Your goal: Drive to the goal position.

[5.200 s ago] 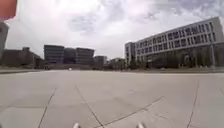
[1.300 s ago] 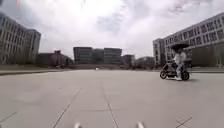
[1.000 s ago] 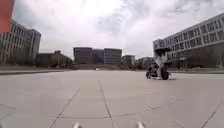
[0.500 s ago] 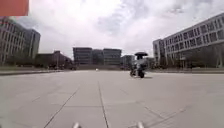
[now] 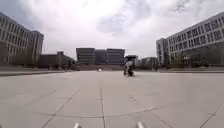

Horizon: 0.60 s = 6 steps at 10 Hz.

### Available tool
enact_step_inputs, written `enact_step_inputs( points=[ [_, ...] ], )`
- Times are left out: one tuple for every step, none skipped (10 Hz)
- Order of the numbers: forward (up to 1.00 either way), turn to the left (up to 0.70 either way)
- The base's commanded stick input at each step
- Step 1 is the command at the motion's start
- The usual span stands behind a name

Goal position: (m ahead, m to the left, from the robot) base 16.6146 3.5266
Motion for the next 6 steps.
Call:
enact_step_inputs(
  points=[
    [0.7,0.14],
    [0.7,0.14],
    [0.7,0.14],
    [0.7,0.01],
    [0.7,0.0],
    [0.7,0.0]
  ],
)
